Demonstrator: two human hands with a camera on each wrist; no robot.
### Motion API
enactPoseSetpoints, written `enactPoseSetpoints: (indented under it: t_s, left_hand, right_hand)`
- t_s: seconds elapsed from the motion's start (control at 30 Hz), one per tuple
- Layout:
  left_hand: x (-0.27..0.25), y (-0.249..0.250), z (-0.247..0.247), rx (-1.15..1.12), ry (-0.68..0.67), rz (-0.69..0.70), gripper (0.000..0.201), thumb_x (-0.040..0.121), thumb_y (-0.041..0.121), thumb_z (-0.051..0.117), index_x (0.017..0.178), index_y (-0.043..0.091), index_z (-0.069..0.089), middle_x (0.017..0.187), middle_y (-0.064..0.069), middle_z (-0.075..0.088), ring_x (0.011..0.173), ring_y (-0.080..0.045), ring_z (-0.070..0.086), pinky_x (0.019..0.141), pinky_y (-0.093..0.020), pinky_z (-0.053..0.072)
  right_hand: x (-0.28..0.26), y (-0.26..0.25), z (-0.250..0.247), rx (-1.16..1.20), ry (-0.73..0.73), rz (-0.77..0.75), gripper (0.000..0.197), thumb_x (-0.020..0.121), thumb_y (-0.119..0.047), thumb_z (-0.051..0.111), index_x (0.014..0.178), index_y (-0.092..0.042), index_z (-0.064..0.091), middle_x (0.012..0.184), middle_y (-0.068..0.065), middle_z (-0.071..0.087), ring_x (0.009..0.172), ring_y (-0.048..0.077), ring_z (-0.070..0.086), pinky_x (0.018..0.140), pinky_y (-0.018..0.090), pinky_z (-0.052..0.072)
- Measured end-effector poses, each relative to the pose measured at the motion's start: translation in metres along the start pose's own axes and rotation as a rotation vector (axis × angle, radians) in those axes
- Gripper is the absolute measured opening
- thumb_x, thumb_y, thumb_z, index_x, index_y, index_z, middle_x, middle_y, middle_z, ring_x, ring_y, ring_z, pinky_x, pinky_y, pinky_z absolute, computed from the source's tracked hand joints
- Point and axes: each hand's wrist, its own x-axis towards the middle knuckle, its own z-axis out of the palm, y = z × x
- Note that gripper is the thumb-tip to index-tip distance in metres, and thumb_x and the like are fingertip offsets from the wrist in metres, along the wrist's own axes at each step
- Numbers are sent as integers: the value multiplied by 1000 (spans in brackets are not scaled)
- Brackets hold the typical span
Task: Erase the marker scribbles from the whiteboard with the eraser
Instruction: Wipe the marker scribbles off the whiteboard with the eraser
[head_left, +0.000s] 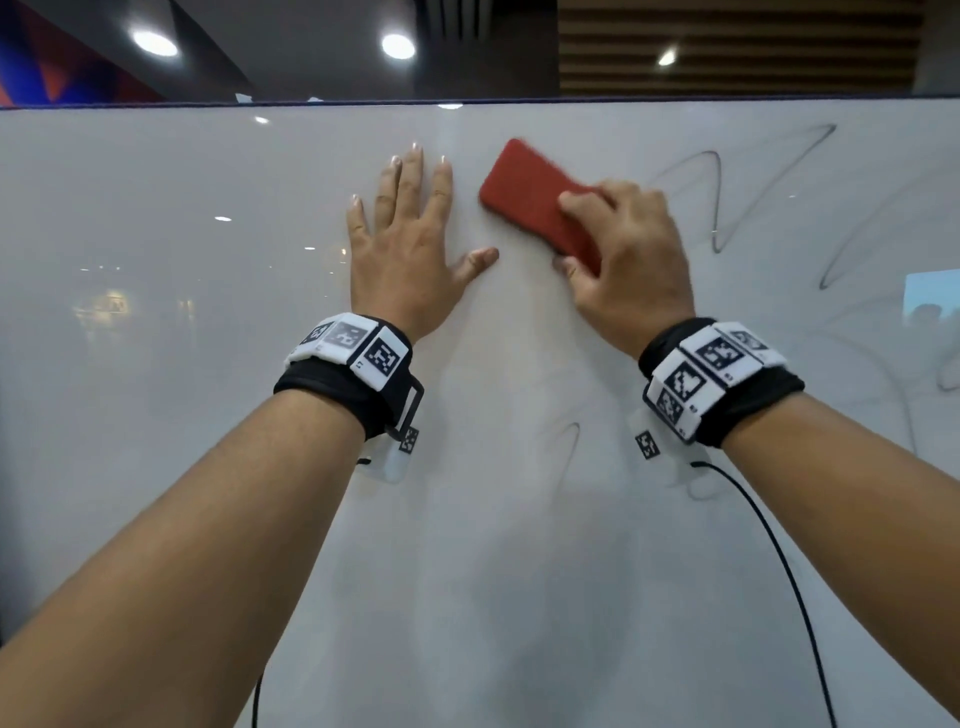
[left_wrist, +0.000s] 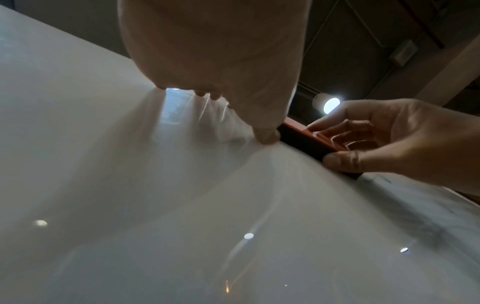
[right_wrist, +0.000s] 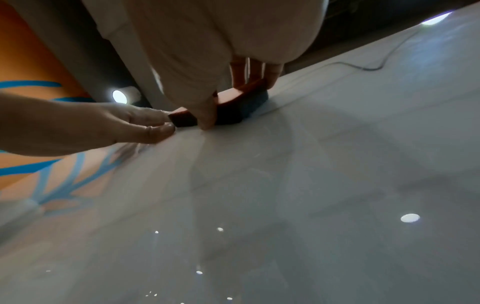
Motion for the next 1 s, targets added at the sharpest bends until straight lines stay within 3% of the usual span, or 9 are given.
enactPoseSetpoints:
  t_s: [0.1, 0.3, 0.47, 0.6, 0.8, 0.93, 1.0]
  left_hand:
    - [-5, 2, 3, 18, 30, -2, 80, 95, 64, 37, 157, 23, 9, 165, -4, 1, 152, -23, 0, 119, -58, 8]
    - [-8, 4, 4, 30, 31, -29, 76, 96, 63, 35, 157, 28, 8, 166, -2, 1, 152, -22, 0, 117, -62, 5]
    - [-10, 4, 5, 37, 24, -29, 75, 96, 64, 31, 157, 29, 6, 166, -1, -1, 152, -21, -1, 117, -62, 6]
    - [-12, 8, 8, 34, 33, -50, 73, 97, 61, 32, 157, 29, 7, 165, -1, 0, 152, -22, 0, 117, -63, 7]
    - [-16, 22, 13, 3, 55, -108, 67, 100, 50, 34, 157, 24, 11, 165, -5, 3, 152, -25, 2, 117, -62, 7]
    - [-21, 26, 18, -8, 70, -127, 62, 102, 44, 34, 157, 25, 13, 165, -4, 5, 152, -24, 3, 118, -60, 8]
    - [-26, 25, 21, -1, 87, -124, 61, 102, 42, 33, 157, 26, 13, 165, -3, 6, 152, -23, 4, 118, -60, 8]
  right_hand:
    - [-5, 10, -2, -18, -28, -85, 49, 80, -24, 72, 127, -15, 59, 124, 11, 57, 111, 32, 48, 95, 42, 44]
    - [2, 10, -5, 9, 67, 85, 48, 79, -24, 74, 124, -15, 58, 118, 13, 56, 109, 34, 49, 92, 42, 46]
    - [-3, 20, -9, -55, -33, -77, 47, 81, -23, 71, 125, -13, 59, 119, 16, 56, 107, 37, 49, 91, 46, 46]
    - [7, 32, -17, -11, 100, 131, 46, 80, -26, 69, 123, -14, 59, 117, 17, 56, 109, 38, 49, 95, 43, 45]
    - [-20, 28, -12, -28, -93, -152, 47, 79, -24, 72, 122, -13, 60, 118, 18, 57, 104, 39, 51, 86, 48, 48]
    - [3, 49, -26, -25, 25, 40, 46, 80, -29, 69, 123, -15, 58, 117, 16, 55, 106, 36, 49, 90, 45, 47]
    - [-6, 43, -22, -21, 32, 43, 45, 79, -28, 69, 120, -13, 59, 114, 17, 55, 104, 37, 50, 89, 43, 47]
